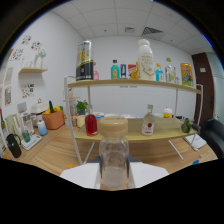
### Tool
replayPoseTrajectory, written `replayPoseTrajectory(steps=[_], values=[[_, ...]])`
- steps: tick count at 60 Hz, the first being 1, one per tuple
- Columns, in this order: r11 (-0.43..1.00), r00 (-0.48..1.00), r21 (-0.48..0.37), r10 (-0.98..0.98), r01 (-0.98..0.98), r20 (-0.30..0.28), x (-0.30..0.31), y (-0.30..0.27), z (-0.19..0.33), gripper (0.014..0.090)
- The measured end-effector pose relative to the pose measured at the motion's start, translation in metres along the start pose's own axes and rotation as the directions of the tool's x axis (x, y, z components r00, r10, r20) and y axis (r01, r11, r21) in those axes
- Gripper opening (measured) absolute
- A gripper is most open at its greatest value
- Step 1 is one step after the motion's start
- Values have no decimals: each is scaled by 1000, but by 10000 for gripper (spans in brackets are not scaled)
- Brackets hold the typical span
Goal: Make me a cup of Mount Fuji.
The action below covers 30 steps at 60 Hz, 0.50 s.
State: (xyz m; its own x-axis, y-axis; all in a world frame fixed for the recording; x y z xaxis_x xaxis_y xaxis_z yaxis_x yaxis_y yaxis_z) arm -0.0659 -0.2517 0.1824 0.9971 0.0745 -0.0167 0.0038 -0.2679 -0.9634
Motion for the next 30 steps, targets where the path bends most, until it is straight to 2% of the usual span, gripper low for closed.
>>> replayPoseTrajectory(steps=[16,23,30], values=[[992,993,-46,120,-119,13,-11,61,40,373],[942,942,-43,335,-333,35,-16,58,45,372],[805,801,-38,593,-592,75,-19,44,45,374]])
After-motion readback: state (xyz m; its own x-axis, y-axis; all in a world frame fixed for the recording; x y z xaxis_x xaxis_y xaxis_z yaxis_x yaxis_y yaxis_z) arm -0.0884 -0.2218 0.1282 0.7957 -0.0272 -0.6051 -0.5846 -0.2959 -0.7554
